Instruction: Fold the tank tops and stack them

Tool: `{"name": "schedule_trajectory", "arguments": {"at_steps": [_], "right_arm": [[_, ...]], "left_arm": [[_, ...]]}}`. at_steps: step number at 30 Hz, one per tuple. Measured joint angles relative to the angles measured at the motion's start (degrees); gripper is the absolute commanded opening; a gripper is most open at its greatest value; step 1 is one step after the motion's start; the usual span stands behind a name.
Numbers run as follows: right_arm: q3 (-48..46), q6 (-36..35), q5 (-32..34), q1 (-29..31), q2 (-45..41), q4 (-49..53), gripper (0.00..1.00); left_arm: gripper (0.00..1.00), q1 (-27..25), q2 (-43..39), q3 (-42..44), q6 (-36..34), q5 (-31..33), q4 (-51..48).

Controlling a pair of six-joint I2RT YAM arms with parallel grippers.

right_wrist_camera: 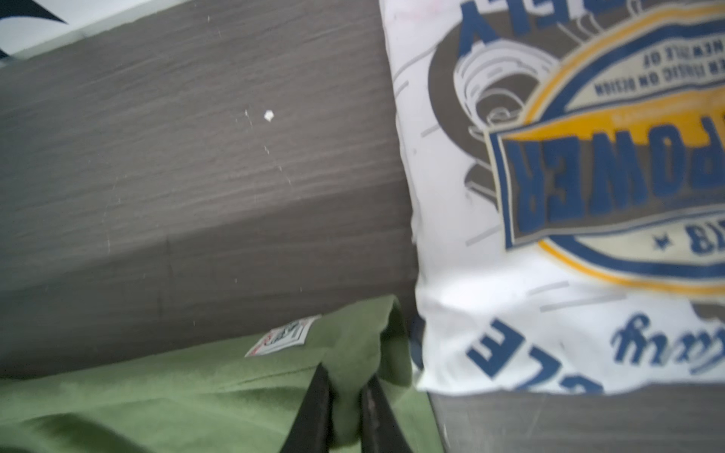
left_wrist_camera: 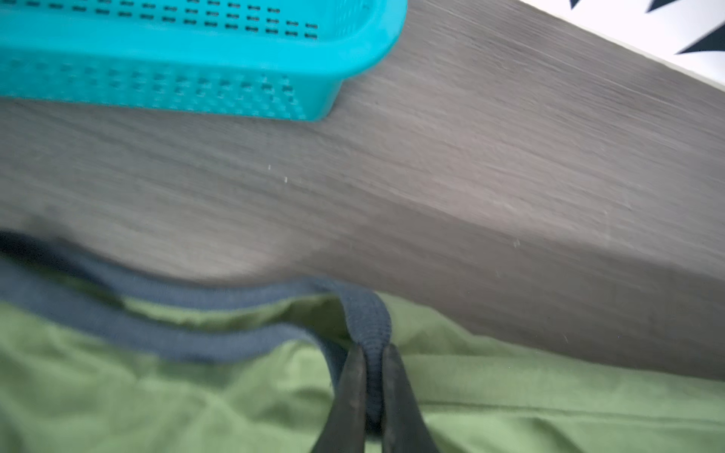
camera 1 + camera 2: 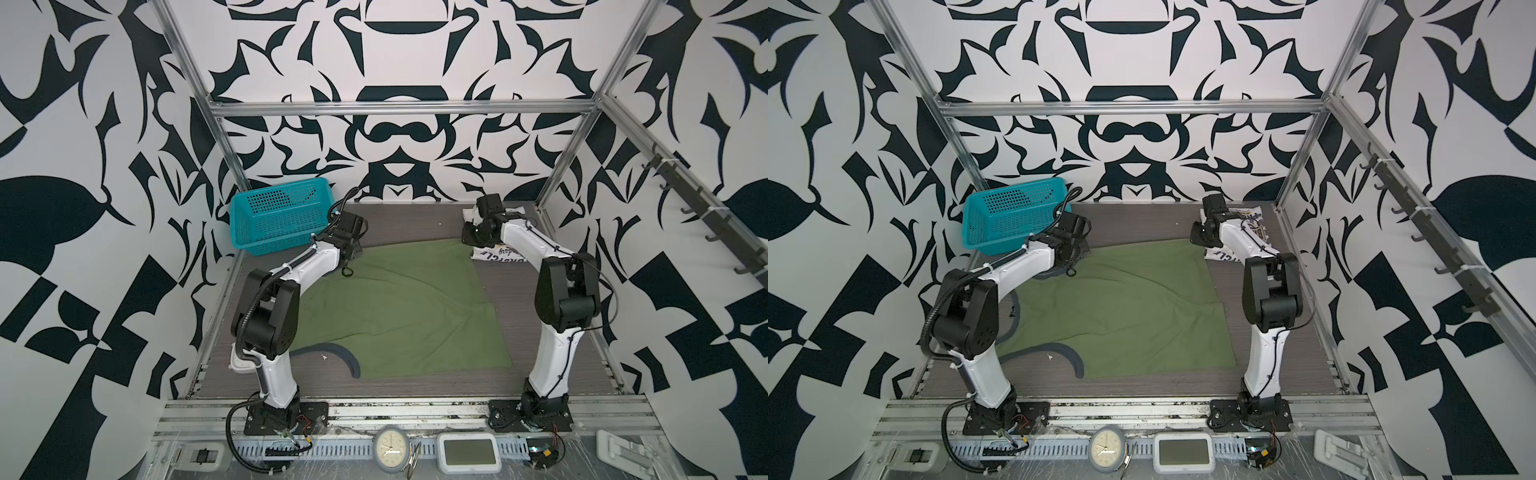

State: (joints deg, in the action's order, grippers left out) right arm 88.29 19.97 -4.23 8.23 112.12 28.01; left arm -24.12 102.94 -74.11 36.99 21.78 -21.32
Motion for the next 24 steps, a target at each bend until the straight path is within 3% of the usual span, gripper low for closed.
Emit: {"name": "schedule_trajectory", "arguments": {"at_steps": [16, 18, 21, 24], "right_arm": [[-30.8, 6.1, 1.36, 0.0, -16.94, -8.61, 0.22], [-32.54, 6.99, 1.42, -0.02, -17.62, -9.07, 0.34], [-33.64, 7.63, 1.51, -0.02, -18.36, -8.85, 0.52], [-33.64, 8.0, 1.49, -0.02, -20.44, -8.48, 0.6]], "left_arm": [[0.02, -8.33, -14.56, 24.48, 13.03, -0.44, 0.85], [0.14, -8.5, -15.13, 26.08, 14.51, -0.61, 0.66], [0.44, -8.52, -15.08, 26.53, 15.61, -0.39, -0.74], [0.55, -8.52, -15.1, 25.81, 15.58, 0.09, -2.36]]}}
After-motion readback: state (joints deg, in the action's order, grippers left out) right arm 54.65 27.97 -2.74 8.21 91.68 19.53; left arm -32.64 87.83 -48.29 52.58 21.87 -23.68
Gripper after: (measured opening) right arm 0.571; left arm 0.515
